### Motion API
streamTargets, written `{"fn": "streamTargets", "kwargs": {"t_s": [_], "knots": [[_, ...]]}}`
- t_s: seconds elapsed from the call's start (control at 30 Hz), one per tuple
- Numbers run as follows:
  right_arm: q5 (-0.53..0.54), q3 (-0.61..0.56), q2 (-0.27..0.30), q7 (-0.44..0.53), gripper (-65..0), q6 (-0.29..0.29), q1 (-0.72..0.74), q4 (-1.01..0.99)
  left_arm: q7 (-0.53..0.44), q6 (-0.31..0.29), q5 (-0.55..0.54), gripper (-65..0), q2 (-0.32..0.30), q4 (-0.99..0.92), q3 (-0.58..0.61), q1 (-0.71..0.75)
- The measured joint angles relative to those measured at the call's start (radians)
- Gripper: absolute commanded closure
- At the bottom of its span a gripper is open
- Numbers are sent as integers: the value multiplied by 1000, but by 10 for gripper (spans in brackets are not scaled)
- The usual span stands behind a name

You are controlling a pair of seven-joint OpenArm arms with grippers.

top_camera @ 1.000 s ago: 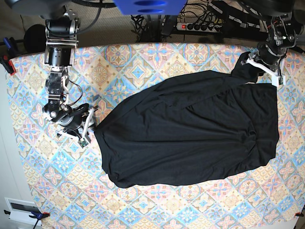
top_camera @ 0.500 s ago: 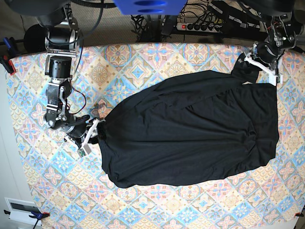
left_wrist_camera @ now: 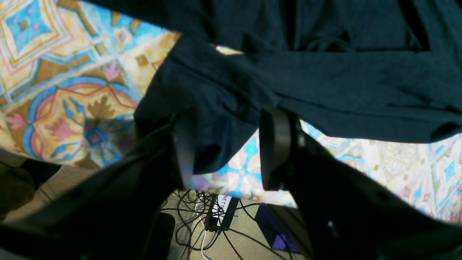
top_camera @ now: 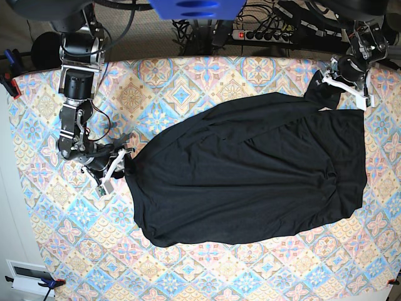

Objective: Layout the t-shirt on the table in an organized manner, then fold the t-shirt properly
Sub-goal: 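Drag the shirt corner with the left gripper outward, right gripper holding, then stretch the shirt between both grippers, pulling the ends apart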

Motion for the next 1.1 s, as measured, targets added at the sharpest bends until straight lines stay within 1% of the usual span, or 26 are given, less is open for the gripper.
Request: {"fn": "streamTargets", "kwargs": {"t_s": [0.1, 0.3, 0.43, 0.5, 0.53, 0.63, 0.73, 0.77, 0.9, 0.97, 1.03, 1.1], "knots": [[0, 0, -1, 1, -283, 0, 7, 1, 0, 0, 0, -273, 1, 0, 0, 0], [-1, -3, -1, 1, -283, 0, 4, 1, 1, 1, 2, -273, 2, 0, 0, -17], [-1, -3, -21, 0, -274, 0, 3, 1, 0, -1, -10, -273, 5, 0, -31, -40], [0, -7, -23, 0, -242, 0, 2, 1, 0, -2, -34, -273, 14, 0, -69, -49], [0, -7, -23, 0, -215, 0, 2, 1, 0, 2, -42, -273, 16, 0, -85, -53], [-1, -6, -18, 0, -116, -1, 2, 1, 3, 0, -101, -273, 21, 0, -121, -57], [-1, -6, -19, 0, -14, 0, 2, 0, 3, 0, -142, -273, 25, 0, -183, -65], [-1, -4, -20, -2, 0, 0, 2, 0, 3, 0, -150, -273, 23, 0, -209, -64], [-1, 1, -21, -3, -1, 0, 4, 0, 0, 0, -171, -273, 23, 0, -285, -64], [0, 10, -20, -2, 0, 0, 4, 0, 10, 1, -163, -273, 24, -1, -333, -90], [0, 46, -21, 8, 0, 2, 4, 0, -4, -1, -157, -273, 20, -8, -383, -132], [0, 81, -13, 11, 0, 0, 4, -1, -1, 1, -158, -273, 5, -41, -399, -159]]}}
